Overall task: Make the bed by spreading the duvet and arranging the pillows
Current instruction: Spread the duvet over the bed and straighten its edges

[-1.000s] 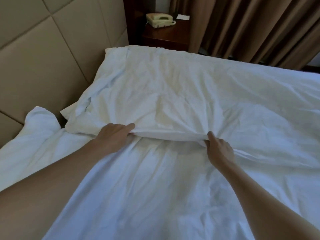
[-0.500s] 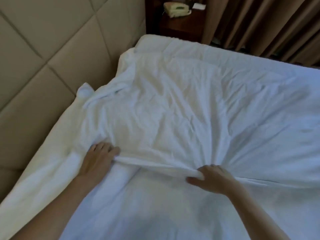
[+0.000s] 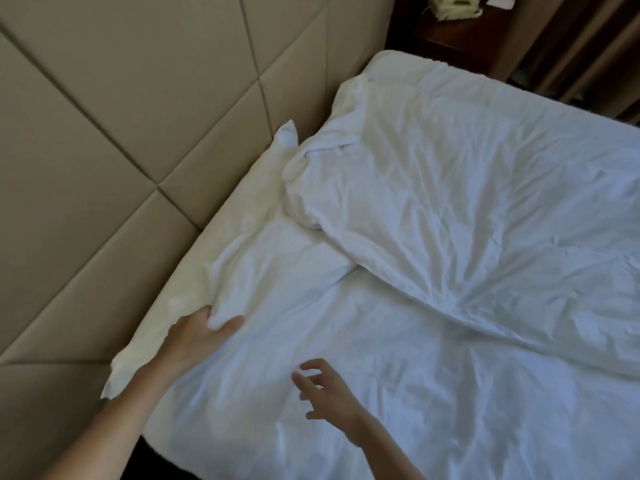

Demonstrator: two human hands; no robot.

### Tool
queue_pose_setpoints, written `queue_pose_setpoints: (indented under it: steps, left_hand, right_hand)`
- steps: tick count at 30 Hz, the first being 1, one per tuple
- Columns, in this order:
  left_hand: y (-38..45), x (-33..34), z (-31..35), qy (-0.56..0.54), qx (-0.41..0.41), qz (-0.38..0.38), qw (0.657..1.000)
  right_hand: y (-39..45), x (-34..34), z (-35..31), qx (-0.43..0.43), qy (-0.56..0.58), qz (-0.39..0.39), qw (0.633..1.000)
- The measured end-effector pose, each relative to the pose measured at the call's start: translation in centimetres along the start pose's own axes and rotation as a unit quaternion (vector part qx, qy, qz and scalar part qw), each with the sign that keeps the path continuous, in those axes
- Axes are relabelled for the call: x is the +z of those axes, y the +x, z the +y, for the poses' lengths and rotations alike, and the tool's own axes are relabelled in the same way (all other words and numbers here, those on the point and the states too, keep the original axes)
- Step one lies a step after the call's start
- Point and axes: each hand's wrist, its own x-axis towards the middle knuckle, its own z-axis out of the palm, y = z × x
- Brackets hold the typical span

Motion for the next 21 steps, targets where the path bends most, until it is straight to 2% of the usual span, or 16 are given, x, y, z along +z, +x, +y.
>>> queue_pose_setpoints:
  steps: [2,5,8,10,11,14,16,17,18,19,21]
  left_hand:
    - [-1.6,0.0,-1.1,0.045,0.019,-0.024,0.999]
    - [-4.5,0.9,-0.2,0.066,0.078,0.003,0.995]
    - [-8.4,1.5,3.9,0.073,0.181,0.06,0.979]
    - [-10.6,2.1,6.1,0.034,0.225,0.09,0.97]
    - [-11.4,2.4,6.8,0.002,0.236,0.085,0.968]
    - [-12.3,2.5,7.7,-0.166,0.26,-0.002,0.951]
    - [-11.6,2.2,6.5,-0.215,0.255,0.014,0.943]
    - [-11.1,2.0,5.3,-0.196,0.232,0.018,0.953]
    - [-10.9,2.1,3.8,-0.155,0.192,-0.015,0.969]
    - [-10.9,2.4,2.6,-0.094,0.161,-0.079,0.979]
    - [-12.3,3.4,1.1,0.01,0.134,-0.219,0.966]
  right_hand:
    - [-1.4,3.1,-0.6,0.017,0.017,-0.022,0.999]
    - [-2.9,6.8,-1.8,0.019,0.035,-0.043,0.998]
    - [-3.8,8.9,-3.2,-0.056,-0.01,-0.047,0.997]
    - [-4.0,9.2,-3.5,-0.123,-0.059,-0.029,0.99]
    - [-4.2,9.0,-3.4,-0.131,-0.064,-0.004,0.989]
    - [-5.9,7.7,-3.0,-0.126,-0.054,0.118,0.983]
    - [-7.6,6.4,-3.1,-0.116,0.022,0.165,0.979]
    - [-8.4,5.6,-3.6,-0.117,0.069,0.188,0.973]
    - [-9.0,4.9,-4.1,-0.117,0.116,0.214,0.963]
    - [-9.6,4.0,-4.8,-0.118,0.162,0.231,0.952]
    - [-10.6,2.3,-6.1,-0.118,0.201,0.248,0.94]
